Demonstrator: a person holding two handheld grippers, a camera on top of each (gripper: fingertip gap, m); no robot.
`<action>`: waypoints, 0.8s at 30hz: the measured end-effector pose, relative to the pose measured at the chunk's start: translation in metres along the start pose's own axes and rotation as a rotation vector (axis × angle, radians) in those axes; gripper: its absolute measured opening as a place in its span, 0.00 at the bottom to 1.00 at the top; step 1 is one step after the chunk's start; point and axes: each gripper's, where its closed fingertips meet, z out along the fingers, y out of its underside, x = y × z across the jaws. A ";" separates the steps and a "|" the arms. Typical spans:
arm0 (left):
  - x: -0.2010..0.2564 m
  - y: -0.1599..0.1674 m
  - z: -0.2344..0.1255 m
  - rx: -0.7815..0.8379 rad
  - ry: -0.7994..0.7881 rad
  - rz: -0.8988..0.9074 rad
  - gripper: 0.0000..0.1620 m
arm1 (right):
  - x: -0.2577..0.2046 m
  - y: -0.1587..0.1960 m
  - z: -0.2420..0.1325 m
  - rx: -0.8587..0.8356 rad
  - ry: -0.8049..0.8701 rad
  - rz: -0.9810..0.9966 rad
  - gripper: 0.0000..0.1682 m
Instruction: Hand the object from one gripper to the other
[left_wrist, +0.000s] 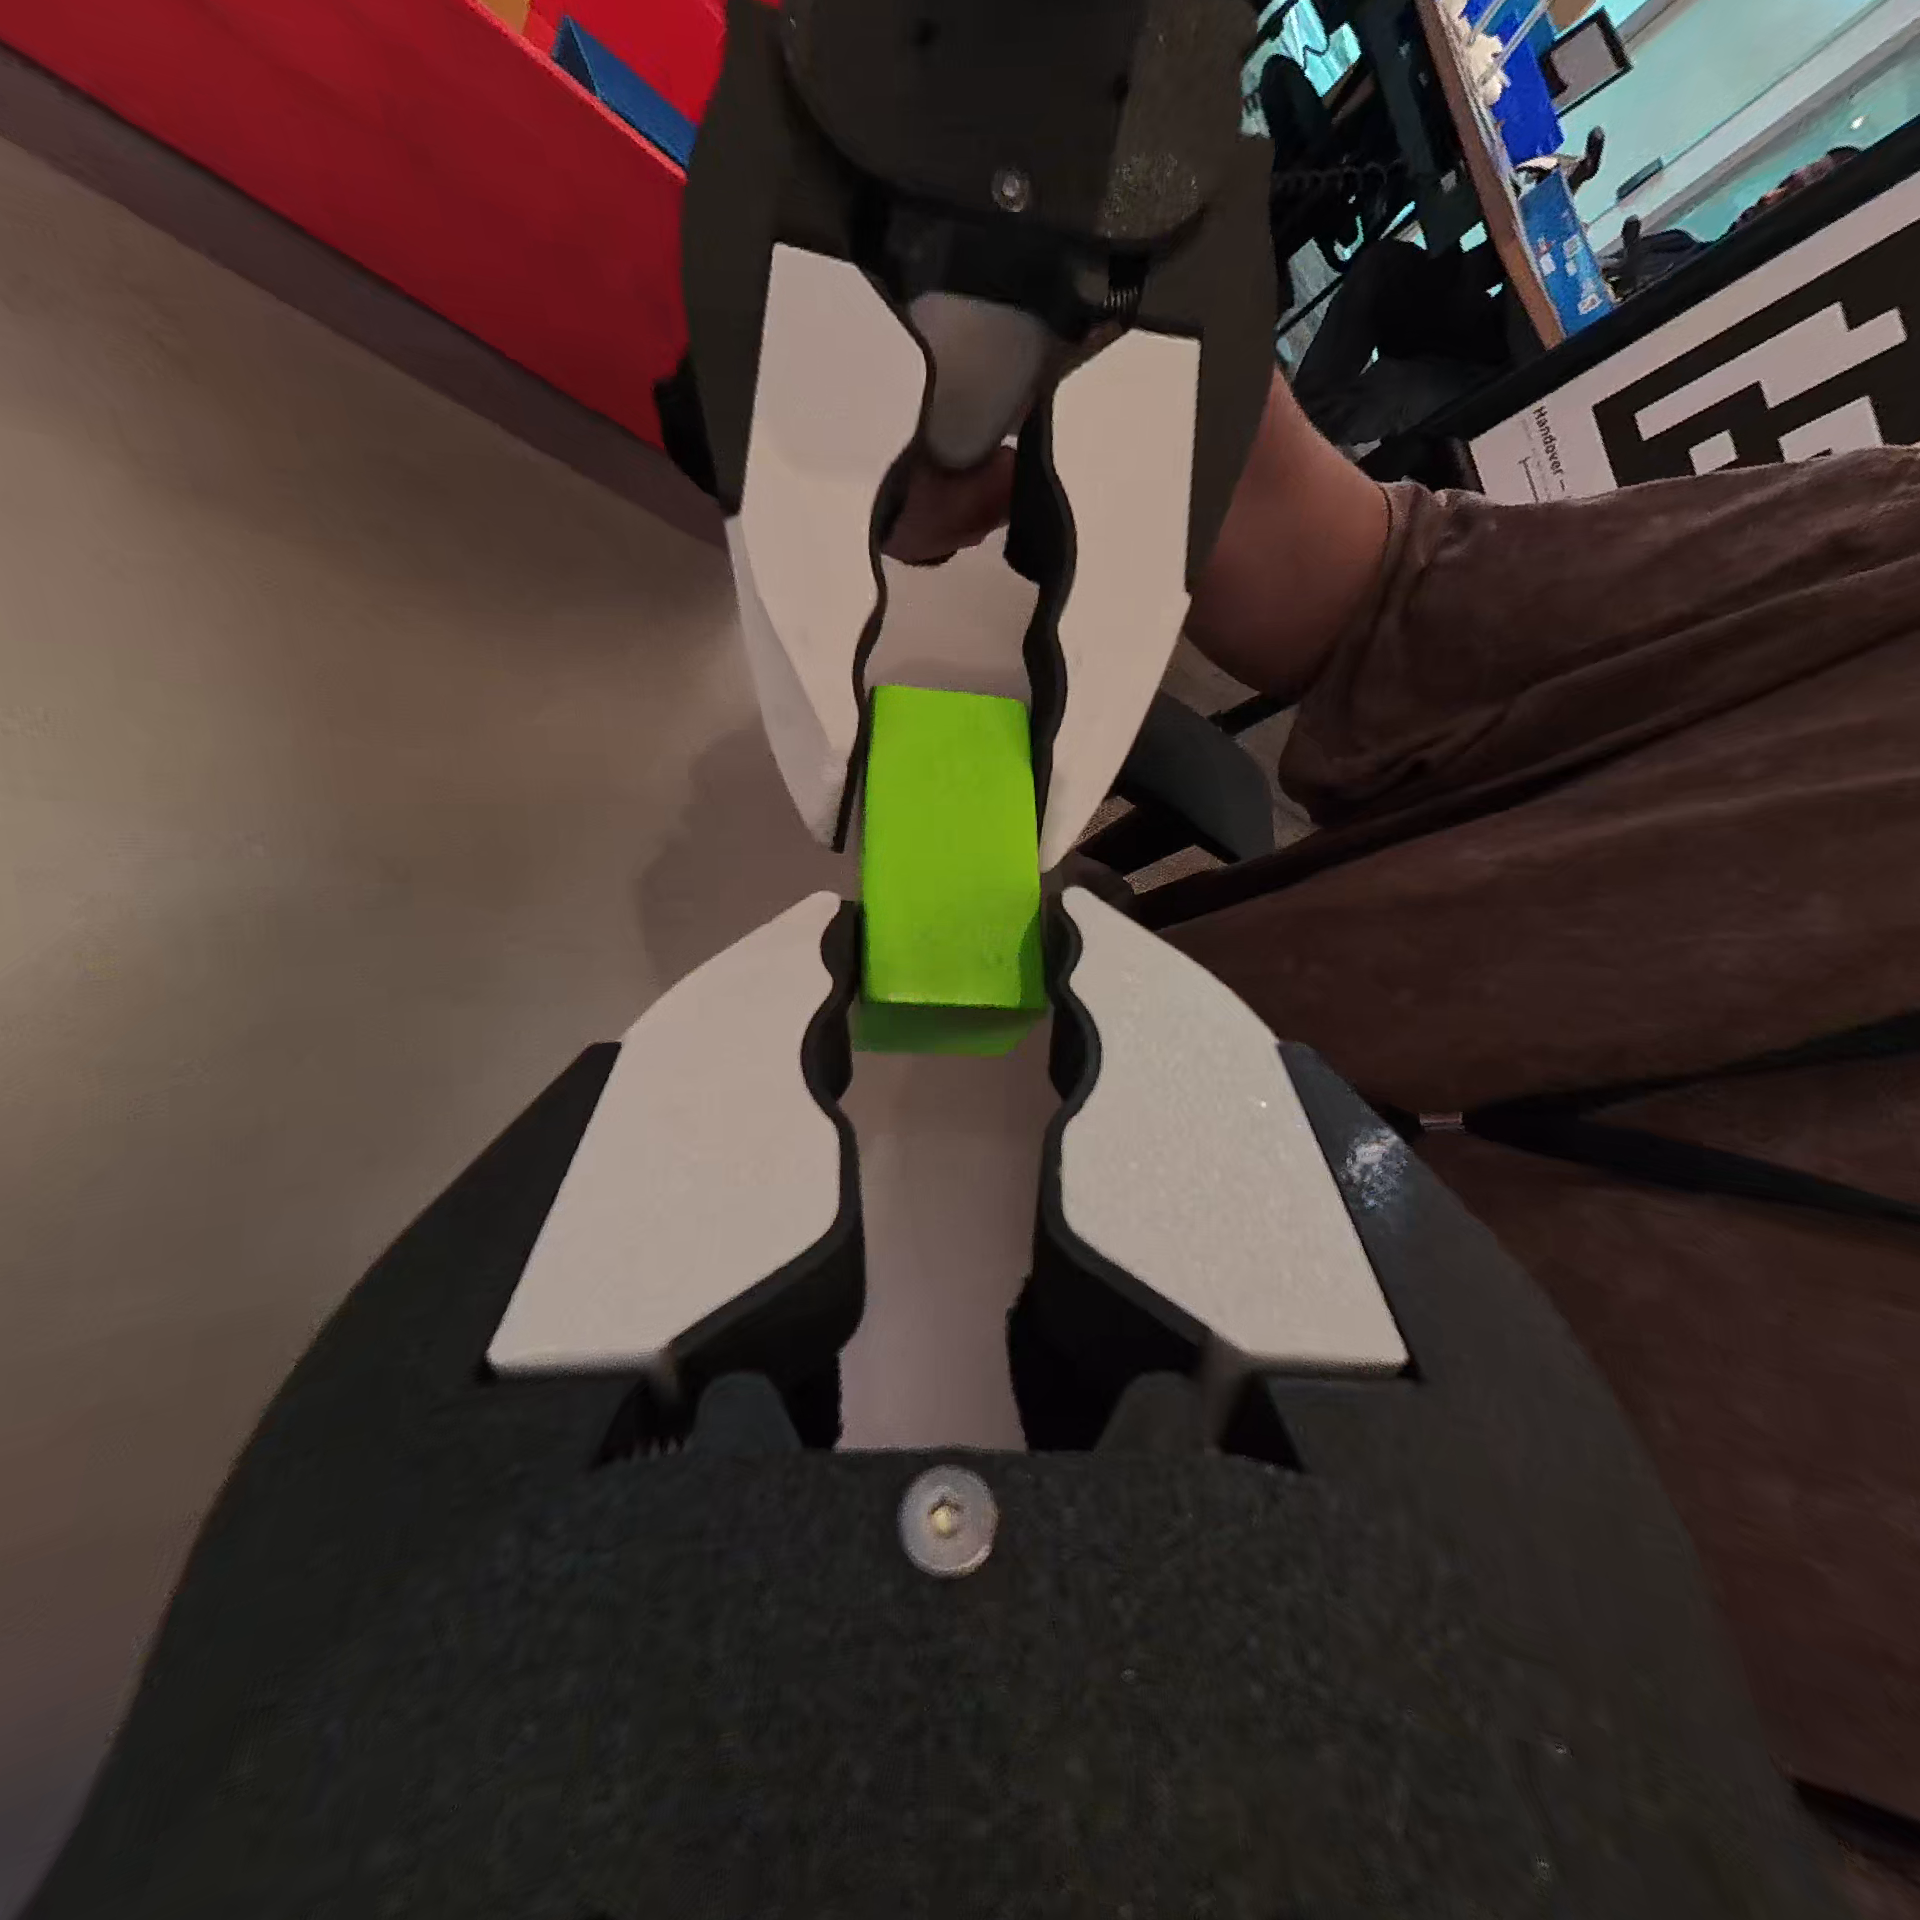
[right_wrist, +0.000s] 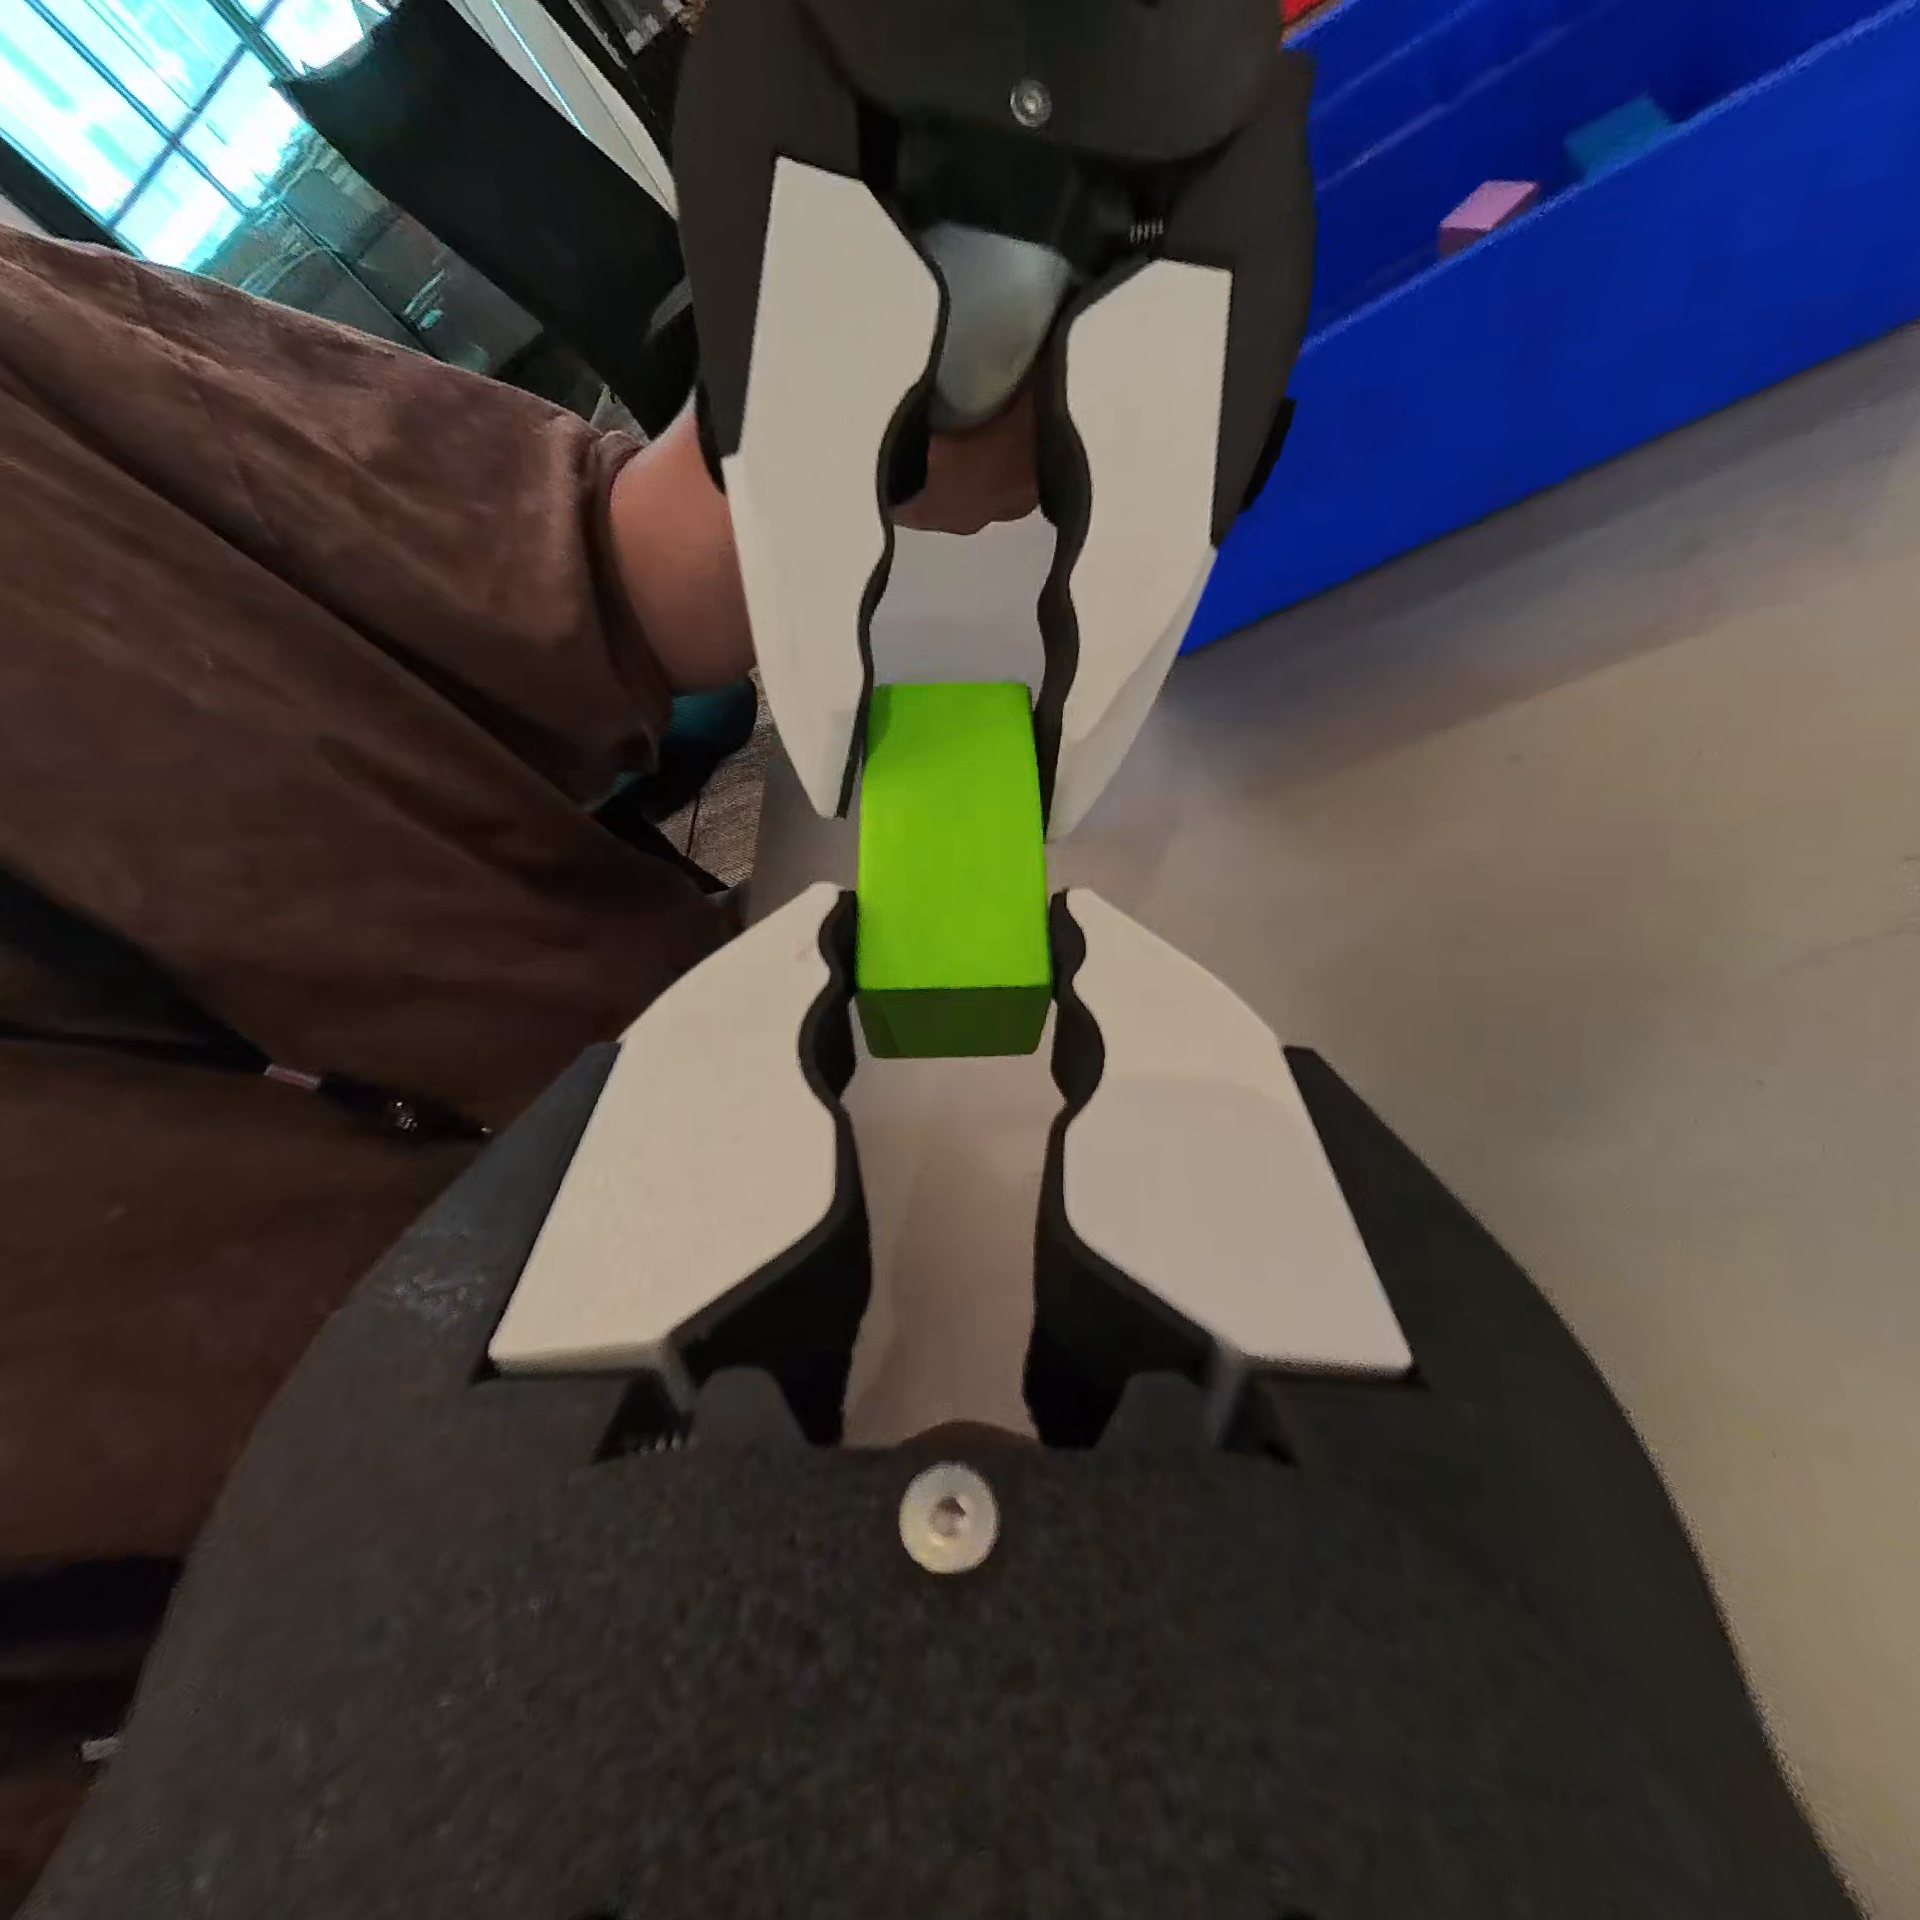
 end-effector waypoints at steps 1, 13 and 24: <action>-0.001 0.000 0.001 0.007 0.002 -0.006 0.21 | 0.001 0.002 0.000 0.000 0.014 0.000 0.21; 0.003 0.052 -0.013 0.354 -0.208 -0.106 0.31 | 0.031 0.040 -0.172 0.184 0.762 0.052 0.21; 0.004 0.121 0.064 0.345 -0.055 -0.246 0.27 | 0.189 0.147 -0.349 -0.238 1.403 0.586 0.21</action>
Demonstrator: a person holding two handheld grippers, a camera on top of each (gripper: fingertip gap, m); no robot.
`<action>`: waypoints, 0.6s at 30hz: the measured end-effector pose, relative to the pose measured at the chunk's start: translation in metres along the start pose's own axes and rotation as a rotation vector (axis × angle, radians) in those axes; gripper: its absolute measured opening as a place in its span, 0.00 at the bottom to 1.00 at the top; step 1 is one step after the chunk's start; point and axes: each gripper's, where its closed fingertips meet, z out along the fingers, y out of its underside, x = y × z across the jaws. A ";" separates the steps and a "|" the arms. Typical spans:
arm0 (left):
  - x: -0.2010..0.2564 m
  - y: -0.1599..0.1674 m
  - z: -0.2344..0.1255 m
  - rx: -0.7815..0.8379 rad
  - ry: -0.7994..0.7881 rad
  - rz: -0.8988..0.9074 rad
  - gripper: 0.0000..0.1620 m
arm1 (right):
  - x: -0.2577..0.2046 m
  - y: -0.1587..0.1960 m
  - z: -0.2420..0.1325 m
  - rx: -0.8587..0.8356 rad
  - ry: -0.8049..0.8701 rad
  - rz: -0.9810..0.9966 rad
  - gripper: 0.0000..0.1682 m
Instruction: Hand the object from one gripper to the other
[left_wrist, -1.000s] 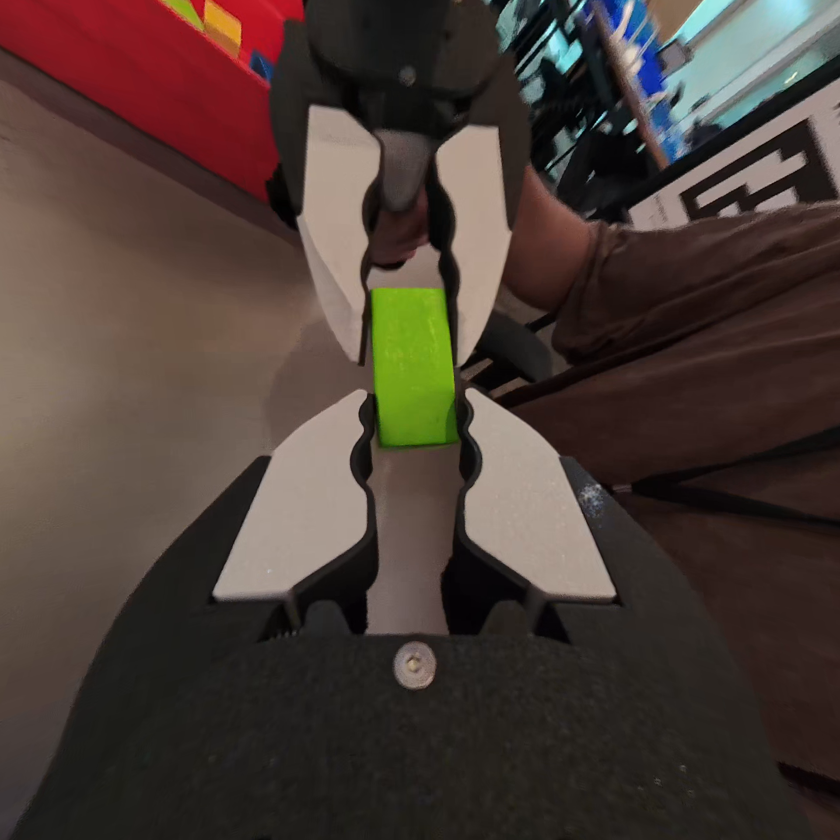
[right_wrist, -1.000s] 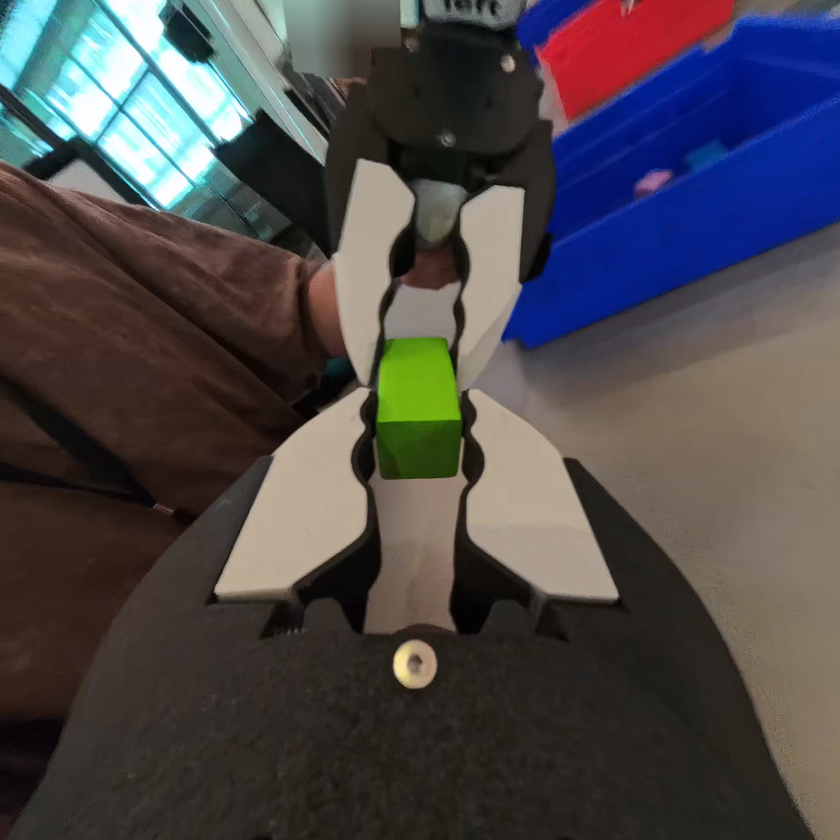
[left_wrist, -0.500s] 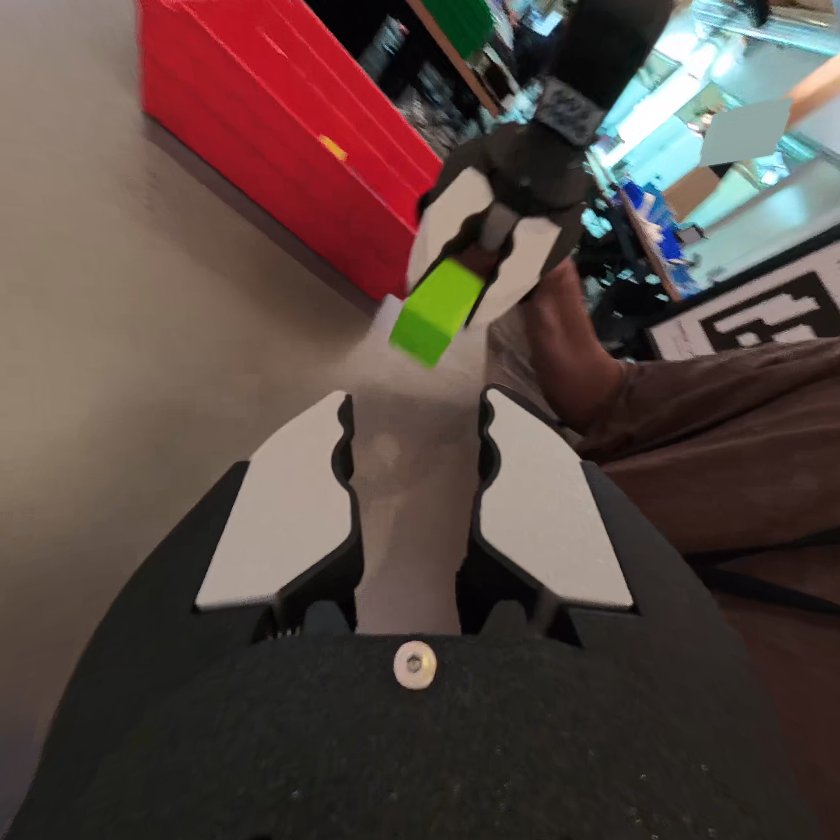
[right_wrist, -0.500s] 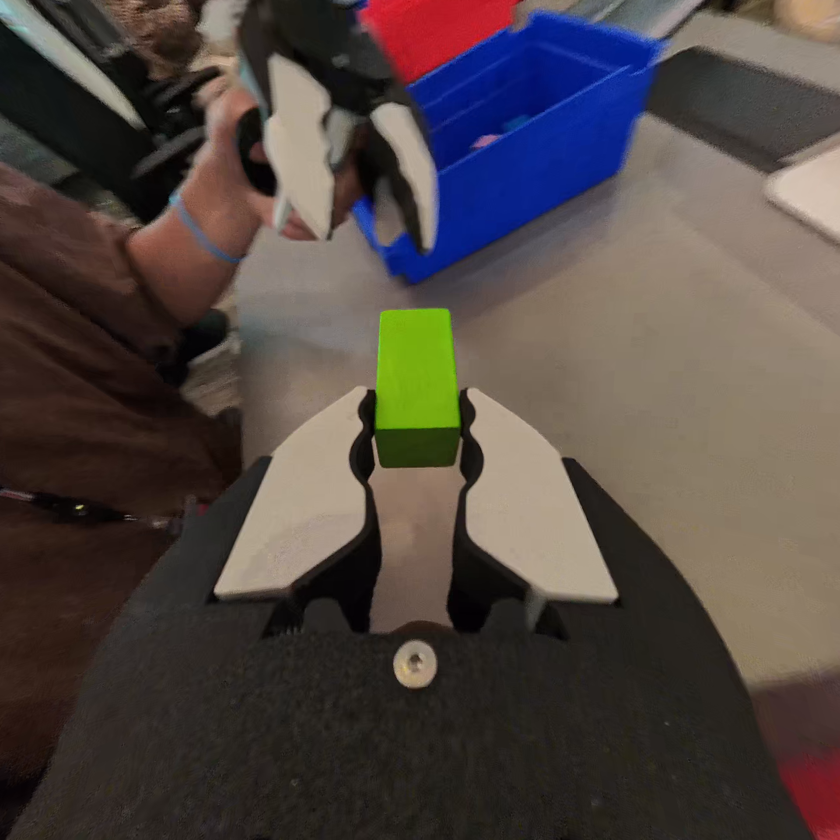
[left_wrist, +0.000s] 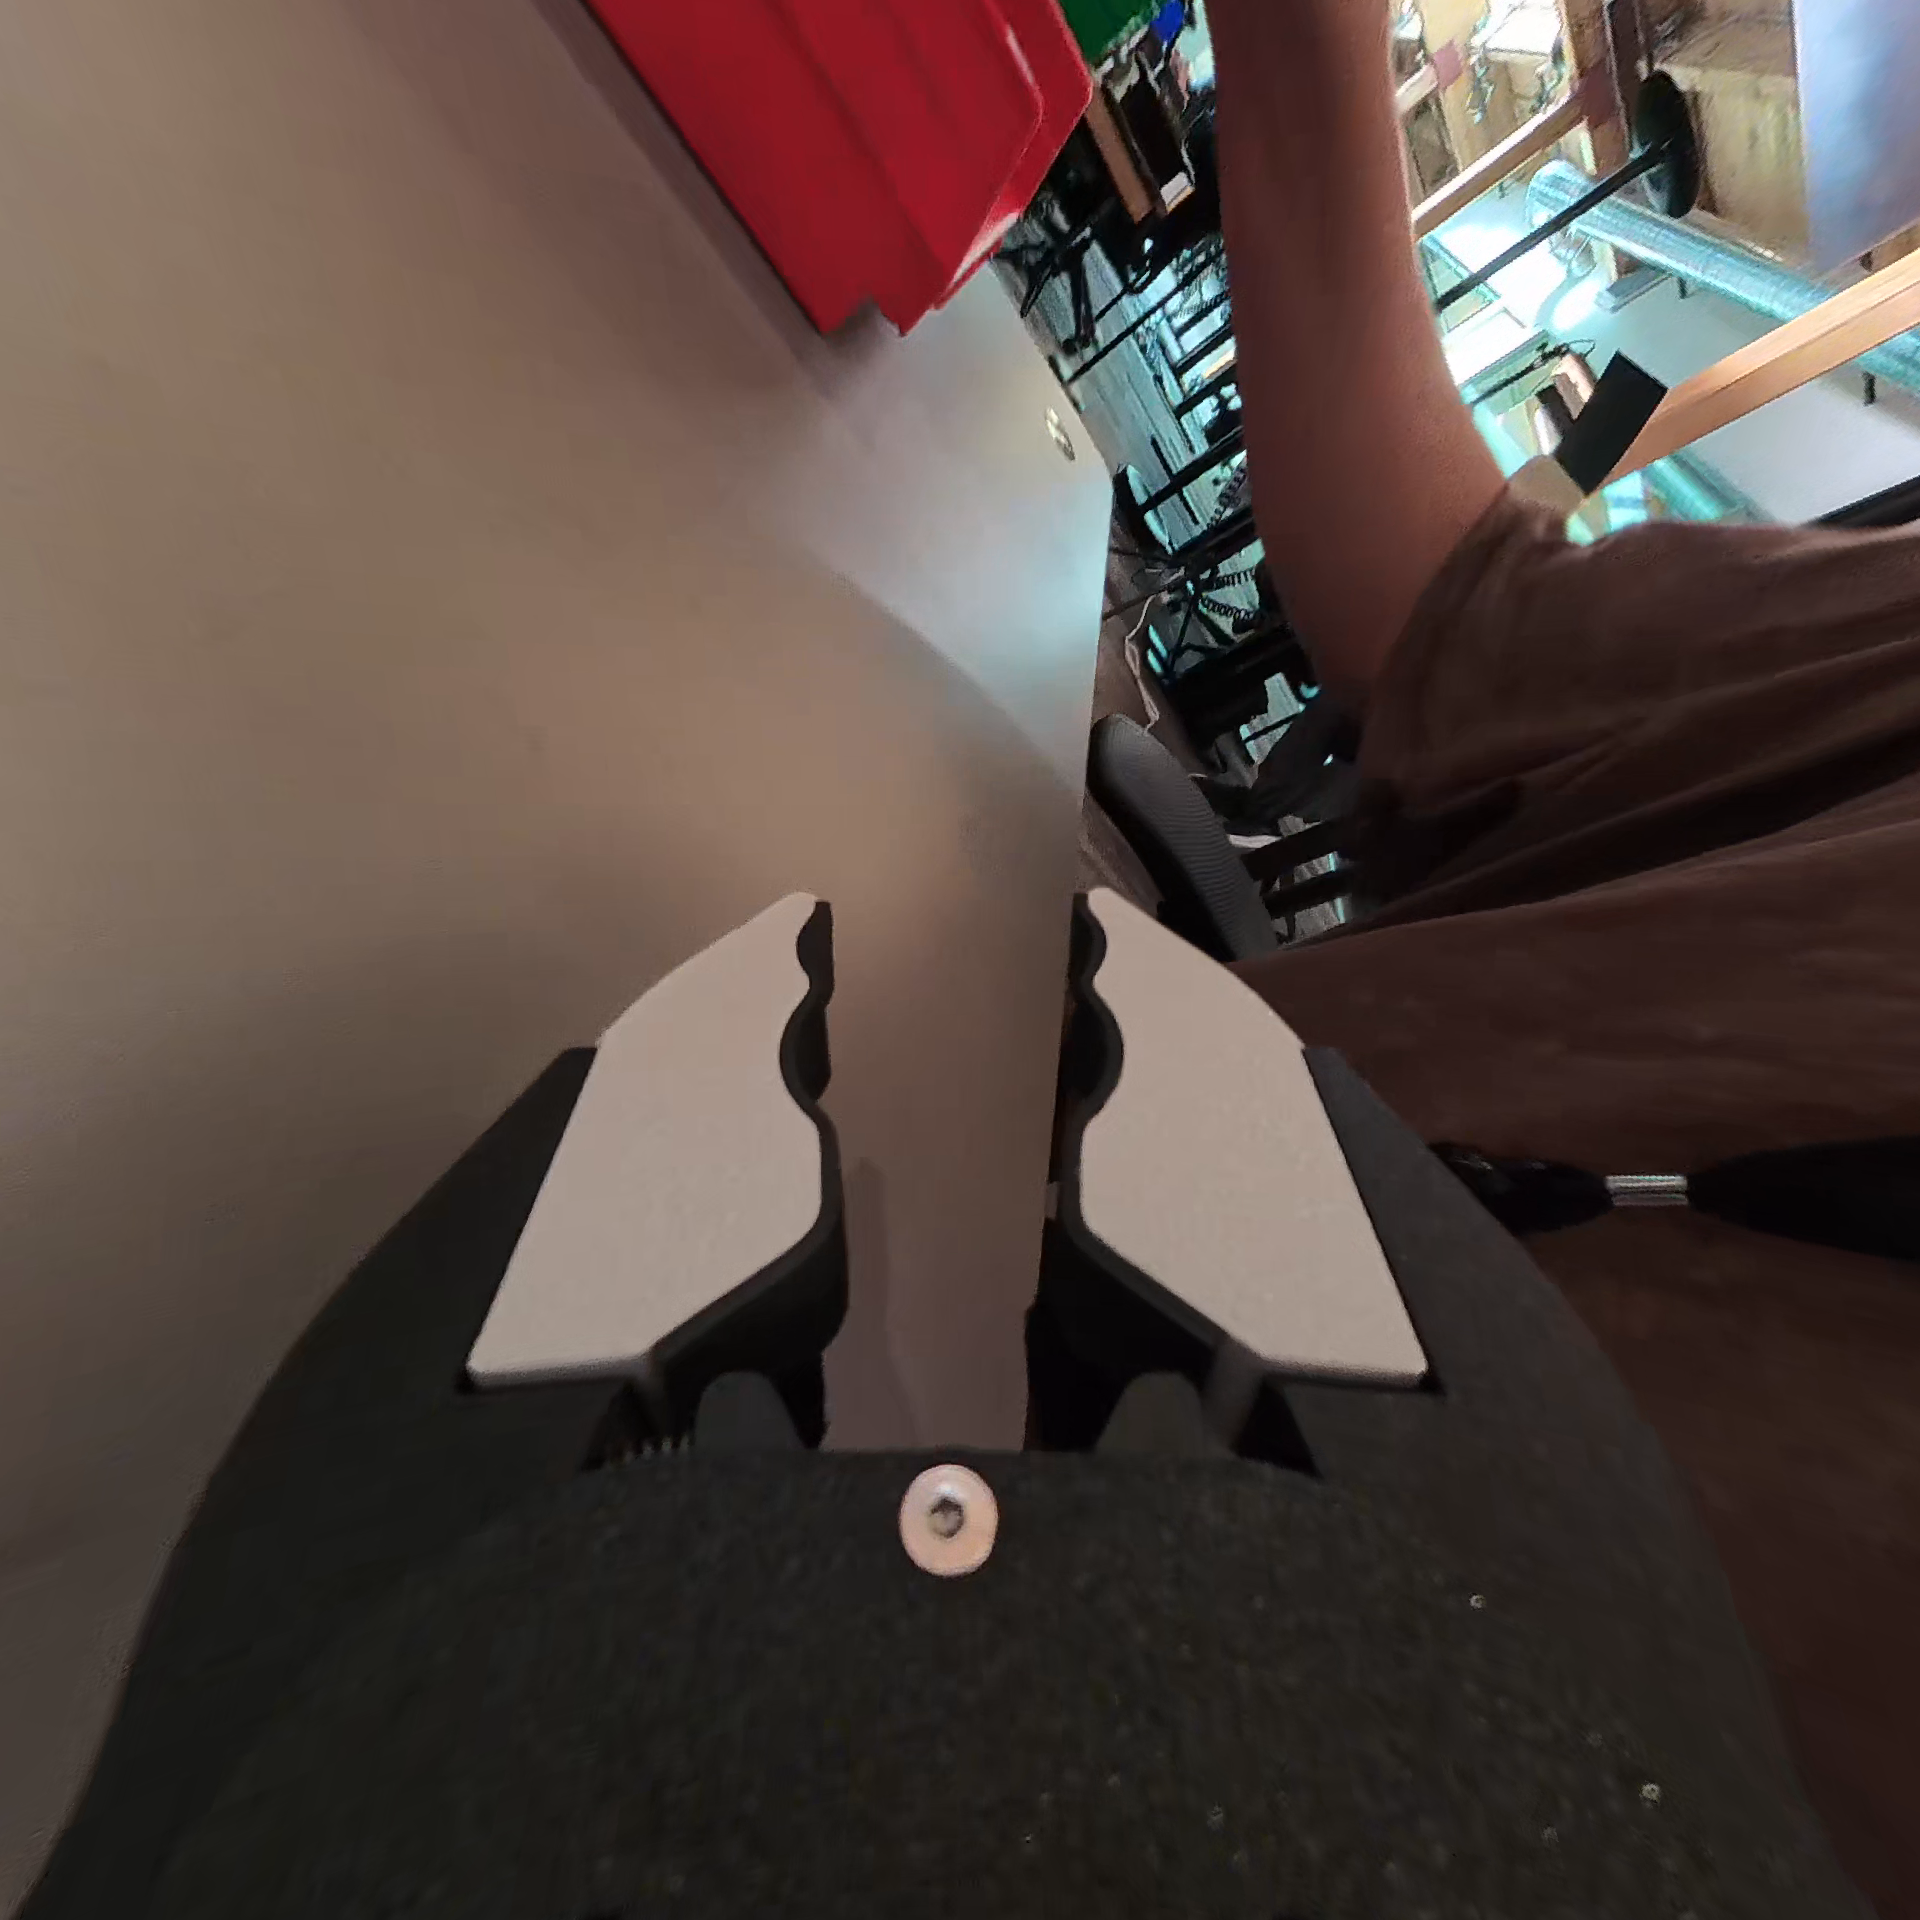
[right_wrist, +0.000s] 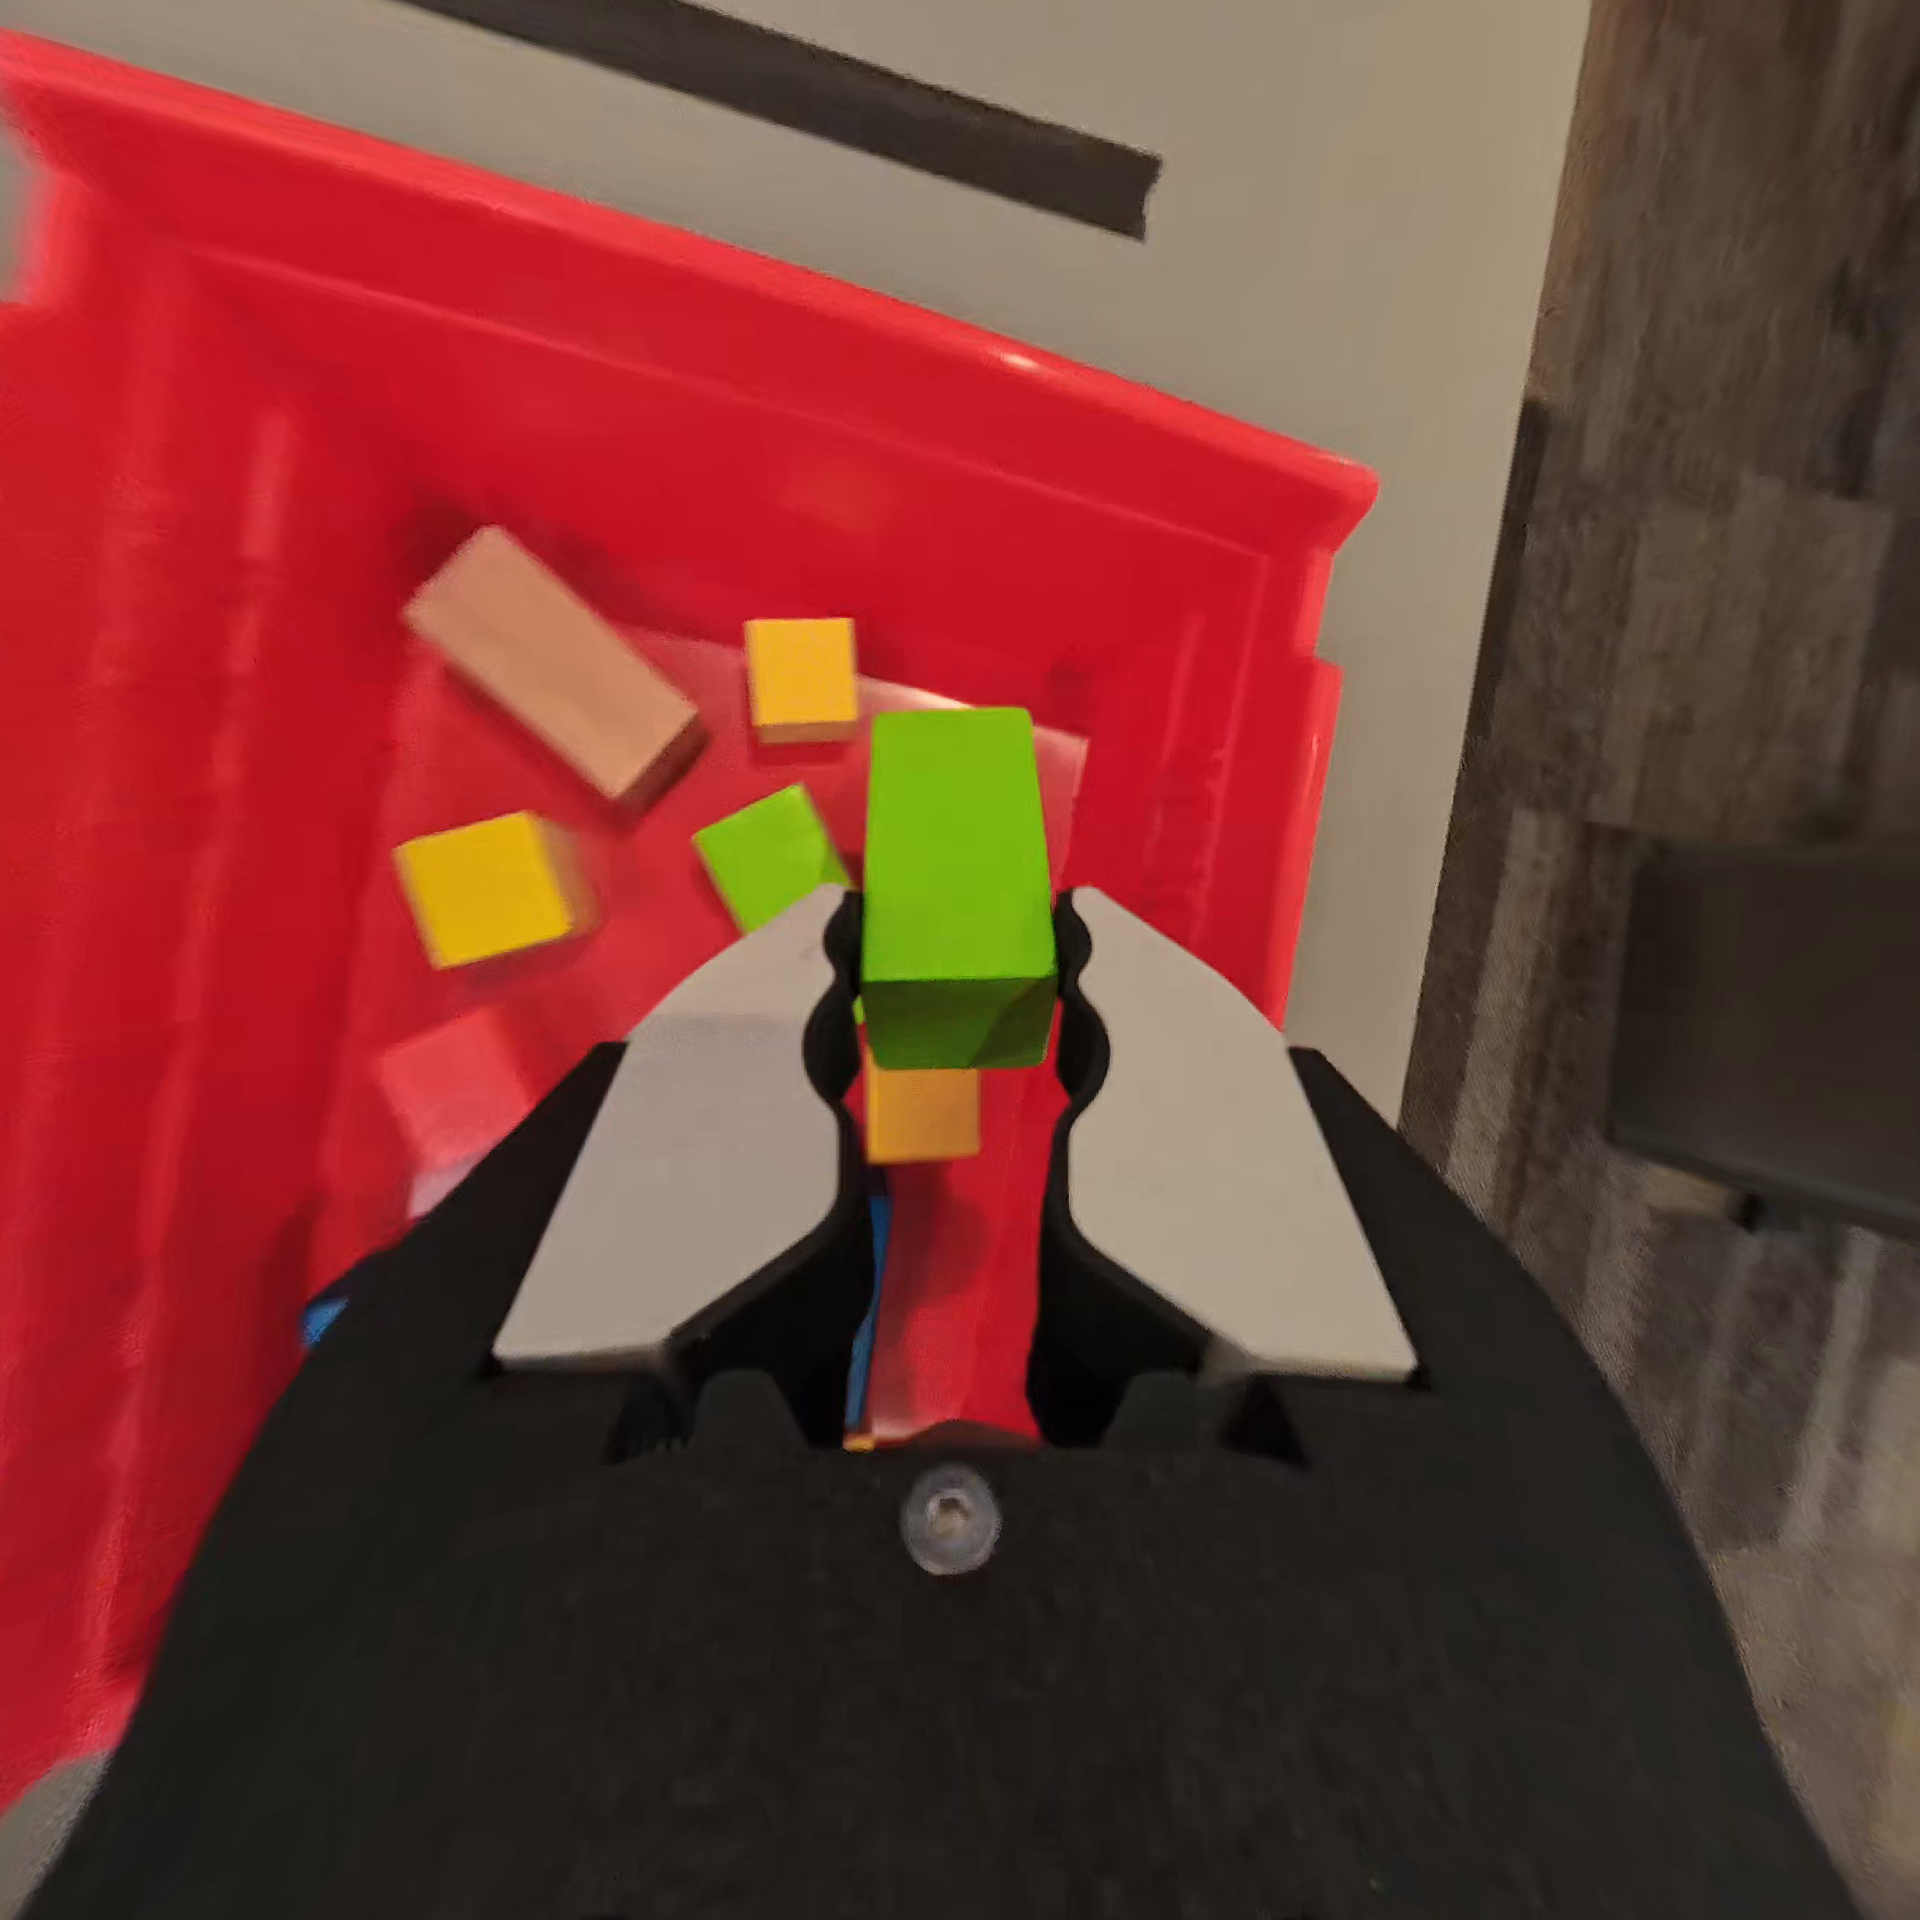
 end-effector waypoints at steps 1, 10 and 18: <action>-0.003 0.002 -0.002 -0.011 -0.013 0.008 0.27 | 0.003 -0.002 0.014 -0.040 0.010 0.012 0.21; -0.009 -0.001 -0.024 0.044 -0.043 0.023 0.26 | 0.014 0.017 0.067 -0.291 0.115 0.038 0.21; -0.008 0.010 -0.016 -0.012 -0.045 0.041 0.26 | -0.001 0.039 0.080 -0.456 0.018 0.099 0.21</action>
